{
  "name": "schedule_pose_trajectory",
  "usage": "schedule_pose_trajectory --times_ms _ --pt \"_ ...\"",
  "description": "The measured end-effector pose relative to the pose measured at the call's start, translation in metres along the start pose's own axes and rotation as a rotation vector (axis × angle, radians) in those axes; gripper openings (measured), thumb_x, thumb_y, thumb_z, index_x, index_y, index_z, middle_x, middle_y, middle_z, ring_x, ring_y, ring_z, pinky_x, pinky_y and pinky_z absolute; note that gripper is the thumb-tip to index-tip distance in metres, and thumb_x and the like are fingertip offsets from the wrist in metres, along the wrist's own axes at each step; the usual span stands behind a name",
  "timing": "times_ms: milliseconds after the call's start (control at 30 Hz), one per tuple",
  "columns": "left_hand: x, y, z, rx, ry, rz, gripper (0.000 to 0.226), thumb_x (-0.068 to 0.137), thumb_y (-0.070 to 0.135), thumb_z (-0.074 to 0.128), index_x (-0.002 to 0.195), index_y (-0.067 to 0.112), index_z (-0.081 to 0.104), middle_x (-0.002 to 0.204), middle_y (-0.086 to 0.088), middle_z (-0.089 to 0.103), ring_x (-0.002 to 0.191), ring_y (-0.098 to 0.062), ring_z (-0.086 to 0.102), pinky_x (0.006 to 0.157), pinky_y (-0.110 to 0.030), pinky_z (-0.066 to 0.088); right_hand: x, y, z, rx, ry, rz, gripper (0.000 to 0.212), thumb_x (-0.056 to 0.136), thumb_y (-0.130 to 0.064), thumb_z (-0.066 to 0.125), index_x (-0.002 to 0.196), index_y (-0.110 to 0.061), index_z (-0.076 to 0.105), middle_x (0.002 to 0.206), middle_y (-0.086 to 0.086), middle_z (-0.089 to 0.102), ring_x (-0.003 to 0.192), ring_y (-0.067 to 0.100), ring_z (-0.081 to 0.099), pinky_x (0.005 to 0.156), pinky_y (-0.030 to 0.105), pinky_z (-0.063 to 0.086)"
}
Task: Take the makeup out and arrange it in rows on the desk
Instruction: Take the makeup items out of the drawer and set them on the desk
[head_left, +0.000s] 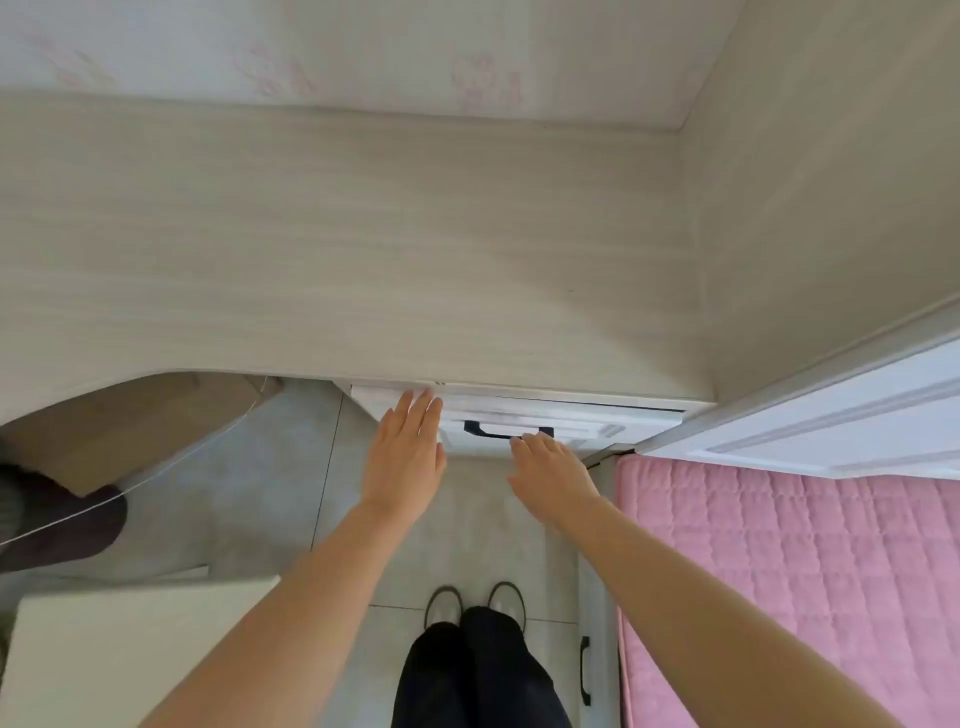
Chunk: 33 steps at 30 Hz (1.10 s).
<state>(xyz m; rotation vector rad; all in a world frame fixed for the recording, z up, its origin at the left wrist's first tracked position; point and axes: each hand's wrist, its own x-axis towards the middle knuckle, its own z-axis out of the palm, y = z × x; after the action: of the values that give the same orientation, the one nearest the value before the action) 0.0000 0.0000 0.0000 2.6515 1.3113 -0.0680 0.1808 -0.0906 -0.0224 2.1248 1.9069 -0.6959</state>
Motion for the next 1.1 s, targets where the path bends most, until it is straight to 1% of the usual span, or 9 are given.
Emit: schedule_pose_trajectory --times_ms 67,200,400,567,700,767,900,1033,1100 --pt "0.006 -0.003 0.004 -0.022 0.034 0.006 0.055 0.084 0.010 0.064 0.135 0.002 0.047 0.143 -0.013 0.046 0.134 -0.034 0.041 0.107 -0.047 0.039 0.010 -0.001 0.005 0.026 -0.022 0.020 0.057 0.099 -0.032 0.038 0.146 -0.005 0.021 0.147 0.012 0.032 0.137 0.029 0.027 0.112 0.037 0.027" --pt "0.006 -0.008 0.016 -0.025 0.034 0.028 0.060 0.084 0.008 0.060 0.140 0.003 0.042 0.146 -0.011 0.043 0.138 -0.032 0.036 0.110 -0.049 0.035 0.020 -0.006 0.014 0.060 -0.028 0.040 0.063 0.100 -0.032 0.039 0.150 -0.006 0.012 0.153 0.010 0.024 0.142 0.029 0.020 0.115 0.037 0.023" --pt "0.012 -0.008 0.018 -0.036 0.087 0.047 0.064 0.075 0.004 0.065 0.137 0.005 0.048 0.133 -0.012 0.051 0.126 -0.036 0.046 0.101 -0.049 0.042 0.019 -0.007 0.021 0.156 0.005 0.111 0.064 0.094 -0.024 0.048 0.148 -0.008 0.017 0.147 0.007 0.027 0.138 0.025 0.022 0.112 0.031 0.029" --pt "0.012 -0.007 0.023 0.000 0.091 0.030 0.067 0.073 0.007 0.066 0.137 0.009 0.048 0.127 -0.013 0.052 0.116 -0.037 0.045 0.099 -0.050 0.041 0.013 -0.011 0.022 0.192 0.003 0.132 0.062 0.087 -0.012 0.053 0.143 -0.010 0.025 0.141 0.004 0.031 0.132 0.023 0.028 0.099 0.030 0.043" --pt "0.011 -0.006 0.024 0.000 0.089 0.012 0.062 0.073 0.008 0.067 0.133 0.012 0.052 0.121 -0.012 0.053 0.105 -0.038 0.048 0.096 -0.050 0.041 0.004 -0.012 0.027 0.187 0.004 0.114 0.061 0.088 -0.012 0.052 0.142 -0.011 0.025 0.142 0.003 0.031 0.131 0.022 0.029 0.096 0.029 0.045" --pt "0.011 -0.006 0.025 -0.016 0.101 0.005 0.057 0.073 0.006 0.069 0.128 0.012 0.056 0.123 -0.014 0.053 0.103 -0.039 0.049 0.095 -0.051 0.041 -0.002 -0.014 0.031 0.194 0.011 0.106 0.064 0.089 -0.013 0.052 0.145 -0.011 0.022 0.145 0.003 0.028 0.134 0.021 0.026 0.101 0.028 0.042" --pt "0.008 -0.010 0.026 -0.049 0.083 0.036 0.055 0.075 0.003 0.067 0.127 0.011 0.055 0.139 -0.014 0.047 0.122 -0.039 0.044 0.103 -0.052 0.038 -0.011 -0.014 0.035 0.185 0.010 0.077 0.065 0.091 -0.015 0.050 0.148 -0.010 0.017 0.151 0.003 0.021 0.141 0.020 0.017 0.110 0.028 0.033" --pt "0.001 -0.003 0.026 -0.101 0.043 -0.003 0.054 0.081 -0.001 0.061 0.132 0.010 0.050 0.147 -0.012 0.041 0.141 -0.031 0.030 0.115 -0.051 0.023 -0.021 -0.013 0.033 0.124 0.042 0.025 0.048 0.094 -0.011 0.045 0.141 -0.007 0.034 0.154 0.006 0.019 0.143 0.022 0.014 0.111 0.029 0.031" --pt "-0.002 0.001 0.025 -0.115 0.023 -0.043 0.053 0.085 0.001 0.058 0.135 0.012 0.047 0.149 -0.010 0.040 0.144 -0.028 0.026 0.117 -0.049 0.017 -0.029 -0.013 0.025 0.108 0.125 0.028 0.047 0.090 -0.004 0.046 0.137 -0.006 0.042 0.153 0.008 0.025 0.140 0.025 0.022 0.104 0.031 0.040"
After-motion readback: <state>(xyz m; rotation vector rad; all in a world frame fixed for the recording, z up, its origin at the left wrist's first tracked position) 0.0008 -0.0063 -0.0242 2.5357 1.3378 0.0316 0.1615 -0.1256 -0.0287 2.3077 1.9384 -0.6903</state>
